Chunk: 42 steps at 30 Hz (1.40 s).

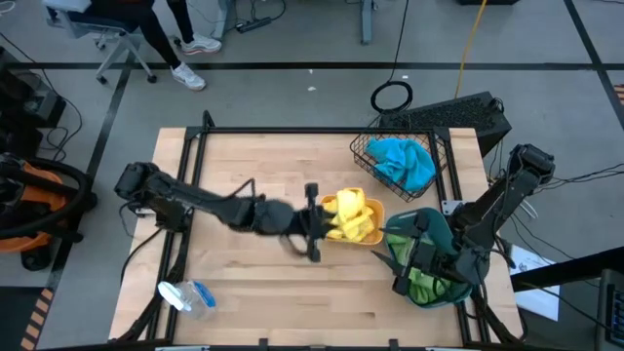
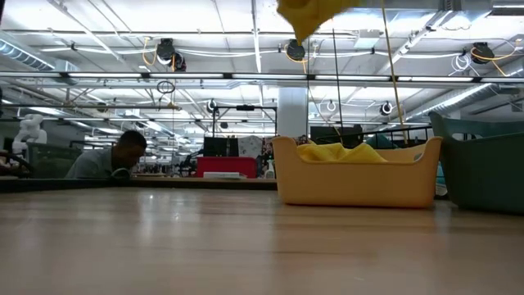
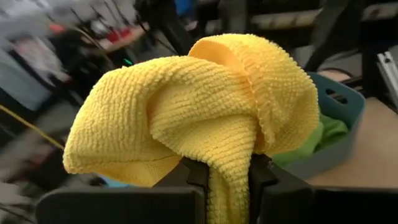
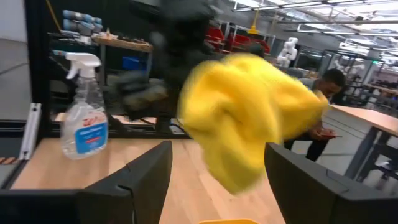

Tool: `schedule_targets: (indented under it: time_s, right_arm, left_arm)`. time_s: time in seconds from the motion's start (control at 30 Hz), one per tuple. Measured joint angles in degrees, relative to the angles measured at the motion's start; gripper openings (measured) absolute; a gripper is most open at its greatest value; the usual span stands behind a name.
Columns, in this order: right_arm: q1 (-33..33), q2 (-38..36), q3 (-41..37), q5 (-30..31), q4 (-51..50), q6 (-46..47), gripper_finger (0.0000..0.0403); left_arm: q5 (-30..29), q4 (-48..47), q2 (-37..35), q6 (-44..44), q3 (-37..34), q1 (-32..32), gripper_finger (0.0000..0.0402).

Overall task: Sort microfiber towel by color & place in baskets
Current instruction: Put the yellow microfiber cloth into the orange bin

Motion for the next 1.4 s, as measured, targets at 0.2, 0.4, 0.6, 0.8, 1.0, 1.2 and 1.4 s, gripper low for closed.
schedule_targets:
  time_s: [0.2, 0.4, 0.6, 0.8, 1.0, 1.2, 1.4]
  right_arm:
    - [2.2, -0.02, 0.0, -0.1, 0.02, -0.85, 0.0247]
    - [3.13, -0.02, 0.0, -0.14, 0.3, -3.85, 0.0247]
    - [3.07, -0.02, 0.0, -0.14, 0.44, -3.94, 0.0247]
    - [3.05, -0.02, 0.0, -0.18, 0.42, -4.32, 0.0247]
    - [3.05, -0.02, 0.0, -0.22, 0.37, -4.53, 0.0247]
    - [3.05, -0.02, 0.0, -0.23, 0.25, -4.53, 0.0247]
    - [3.04, -0.02, 0.0, -0.24, 0.22, -4.54, 0.0247]
  left_arm:
    - [13.53, -3.53, 1.96, -7.44, 0.02, 7.38, 0.0039]
    - [17.58, -4.59, 5.84, -9.94, 0.0, 10.37, 0.0046]
    - [17.98, -4.15, 10.63, -9.93, 0.0, 11.63, 0.0052]
    - [18.63, -1.0, 15.48, -10.0, -0.02, 13.04, 0.0054]
    - [22.19, 3.96, 20.26, -10.98, -0.02, 13.67, 0.0055]
    - [22.51, 4.97, 23.07, -11.43, -0.02, 13.89, 0.0055]
    - [22.51, 4.94, 23.39, -11.21, -0.02, 13.76, 0.0067]
